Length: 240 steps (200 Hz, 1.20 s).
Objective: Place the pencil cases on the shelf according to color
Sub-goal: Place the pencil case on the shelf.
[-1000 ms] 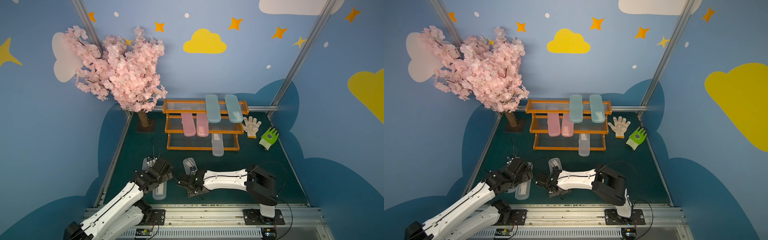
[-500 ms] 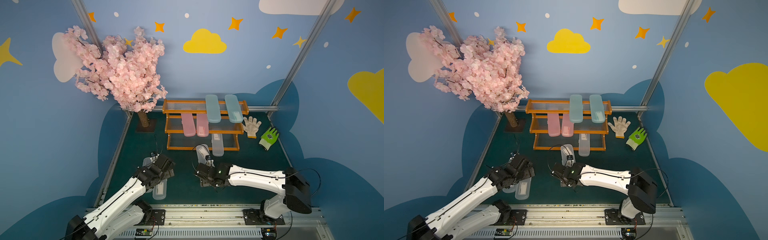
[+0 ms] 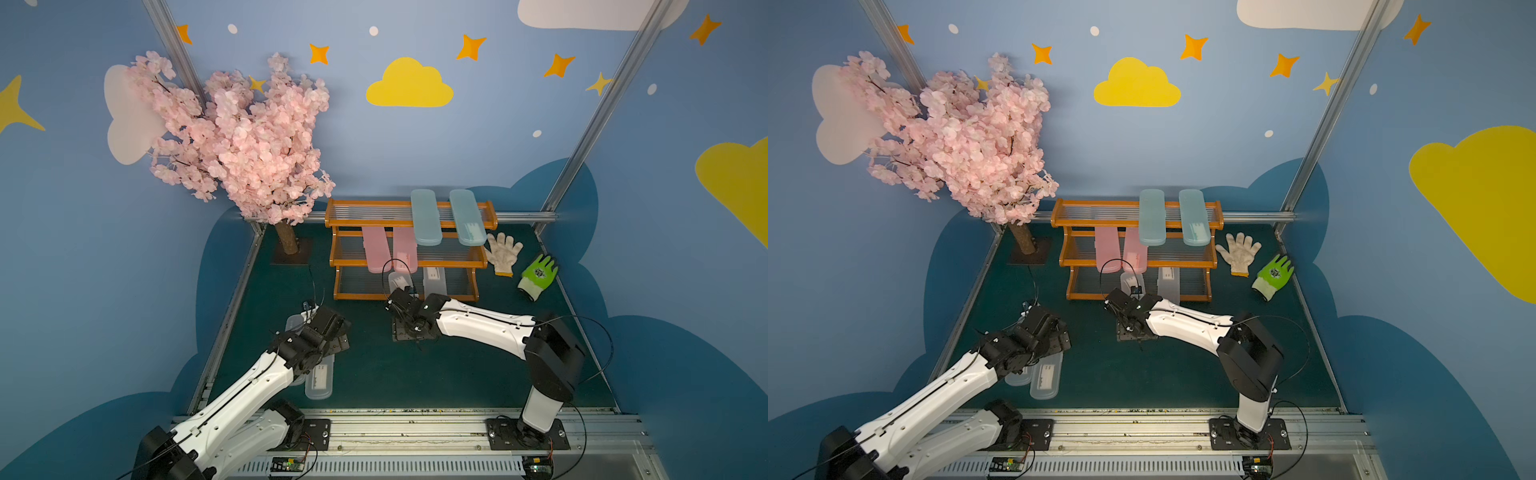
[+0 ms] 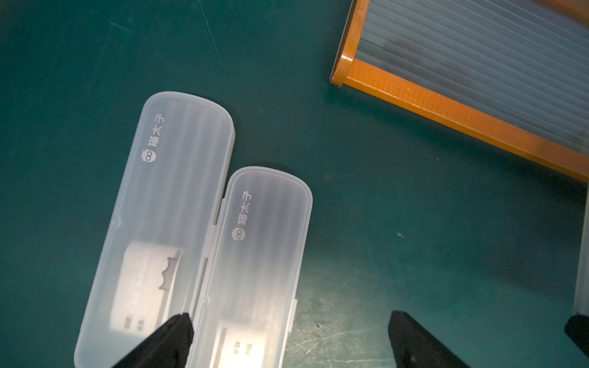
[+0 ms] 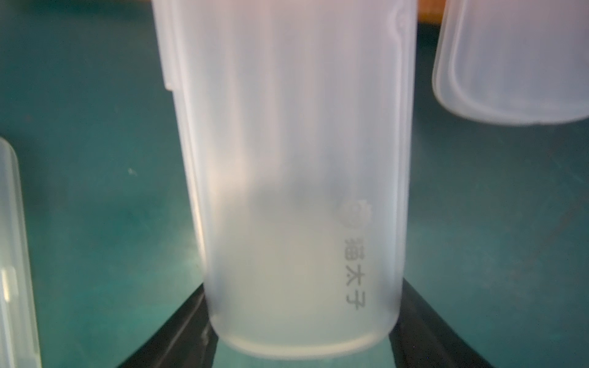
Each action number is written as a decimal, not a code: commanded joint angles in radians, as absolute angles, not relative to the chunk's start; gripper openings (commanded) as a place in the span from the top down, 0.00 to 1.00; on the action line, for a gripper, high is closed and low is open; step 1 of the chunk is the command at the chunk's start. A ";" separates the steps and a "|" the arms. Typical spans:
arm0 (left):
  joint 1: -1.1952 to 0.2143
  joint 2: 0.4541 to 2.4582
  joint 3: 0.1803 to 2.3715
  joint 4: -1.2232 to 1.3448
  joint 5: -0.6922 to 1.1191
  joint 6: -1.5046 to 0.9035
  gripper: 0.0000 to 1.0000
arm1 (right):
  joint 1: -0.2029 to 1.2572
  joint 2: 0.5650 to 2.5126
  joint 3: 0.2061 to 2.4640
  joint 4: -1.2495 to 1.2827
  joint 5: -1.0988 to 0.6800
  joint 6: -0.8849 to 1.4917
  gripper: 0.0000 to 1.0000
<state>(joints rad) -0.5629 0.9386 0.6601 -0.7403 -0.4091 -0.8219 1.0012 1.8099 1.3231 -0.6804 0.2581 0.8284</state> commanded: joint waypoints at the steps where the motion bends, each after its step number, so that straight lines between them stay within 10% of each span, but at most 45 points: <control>1: -0.558 0.942 0.684 -0.723 -0.418 -0.805 0.00 | 0.975 1.855 1.387 -0.635 0.279 0.804 0.51; 90: -0.549 0.959 0.613 -0.696 -0.408 -0.833 0.00 | 0.889 2.000 1.511 -0.606 0.240 0.768 0.50; 125: -0.546 0.962 0.583 -0.669 -0.397 -0.841 0.00 | 0.881 2.037 1.543 -0.617 0.212 0.764 0.20; 166: -0.543 0.967 0.583 -0.673 -0.393 -0.842 0.00 | 0.889 2.010 1.551 -0.660 0.202 0.775 0.09; 240: -0.532 0.878 0.569 -0.729 -0.405 -0.873 0.00 | 0.922 1.887 1.442 -0.702 0.201 0.840 0.14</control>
<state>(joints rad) -0.5388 0.9054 0.5846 -0.6987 -0.3965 -0.8543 0.9100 1.9423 1.4899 -0.6769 0.2028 0.8051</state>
